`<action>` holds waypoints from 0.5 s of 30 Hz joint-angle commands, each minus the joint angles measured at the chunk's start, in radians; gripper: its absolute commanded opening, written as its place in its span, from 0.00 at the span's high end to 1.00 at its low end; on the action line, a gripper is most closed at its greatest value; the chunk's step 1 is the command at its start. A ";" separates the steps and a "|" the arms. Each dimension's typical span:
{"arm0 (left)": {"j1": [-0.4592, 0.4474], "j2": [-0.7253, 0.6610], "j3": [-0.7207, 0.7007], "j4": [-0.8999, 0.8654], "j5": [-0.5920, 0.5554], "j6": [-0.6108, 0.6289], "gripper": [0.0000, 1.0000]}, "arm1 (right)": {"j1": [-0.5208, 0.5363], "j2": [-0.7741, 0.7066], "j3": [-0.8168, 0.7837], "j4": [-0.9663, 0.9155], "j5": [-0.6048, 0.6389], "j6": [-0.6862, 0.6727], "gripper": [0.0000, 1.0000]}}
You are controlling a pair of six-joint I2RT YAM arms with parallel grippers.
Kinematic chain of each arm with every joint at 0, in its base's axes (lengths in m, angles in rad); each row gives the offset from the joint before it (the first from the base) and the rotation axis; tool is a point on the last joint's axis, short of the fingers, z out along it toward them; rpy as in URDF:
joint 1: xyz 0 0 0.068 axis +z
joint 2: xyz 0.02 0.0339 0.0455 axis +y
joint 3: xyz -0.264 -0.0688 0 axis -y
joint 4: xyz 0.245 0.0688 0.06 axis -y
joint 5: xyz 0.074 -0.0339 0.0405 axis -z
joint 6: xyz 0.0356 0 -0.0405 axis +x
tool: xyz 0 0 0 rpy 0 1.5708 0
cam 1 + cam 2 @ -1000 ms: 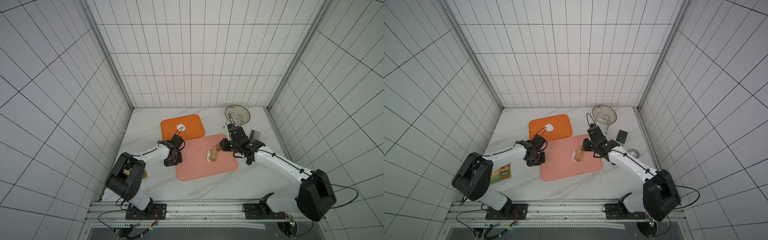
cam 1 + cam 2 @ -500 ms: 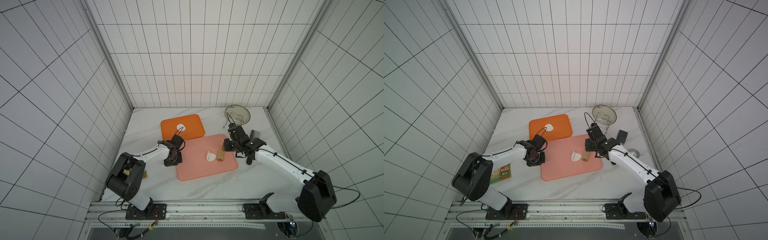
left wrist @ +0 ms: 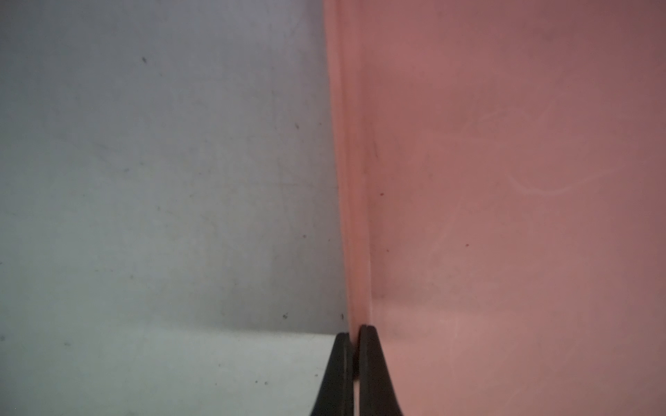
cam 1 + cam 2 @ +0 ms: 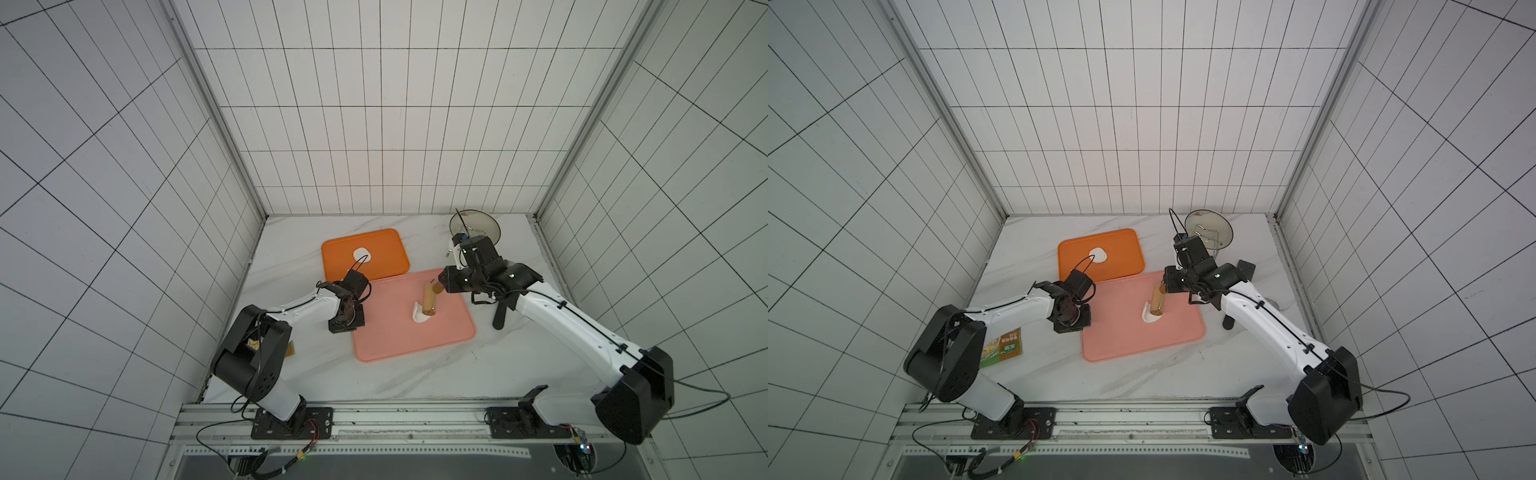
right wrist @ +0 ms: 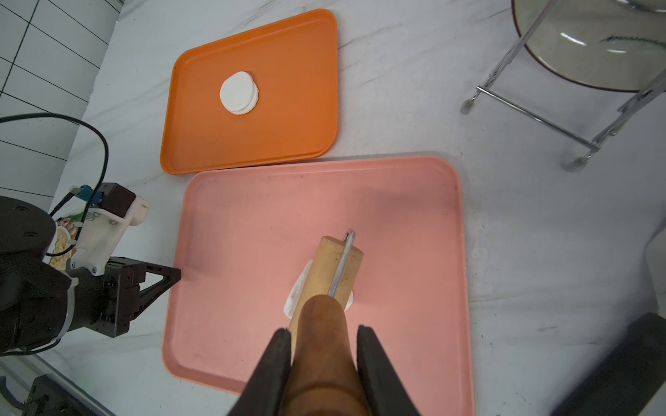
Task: Roll out the dumpling wrappers from the dough
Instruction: Flatten out the dough on the work surface.
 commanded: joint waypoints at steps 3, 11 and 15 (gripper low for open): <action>-0.010 0.001 -0.024 -0.025 -0.003 0.004 1.00 | 0.012 0.044 -0.043 0.141 -0.098 0.049 1.00; -0.010 0.000 -0.032 -0.021 -0.001 0.002 1.00 | 0.026 0.132 -0.090 0.188 -0.107 0.060 1.00; -0.010 -0.002 -0.034 -0.019 -0.001 0.001 1.00 | 0.025 0.152 -0.139 0.209 -0.097 0.059 1.00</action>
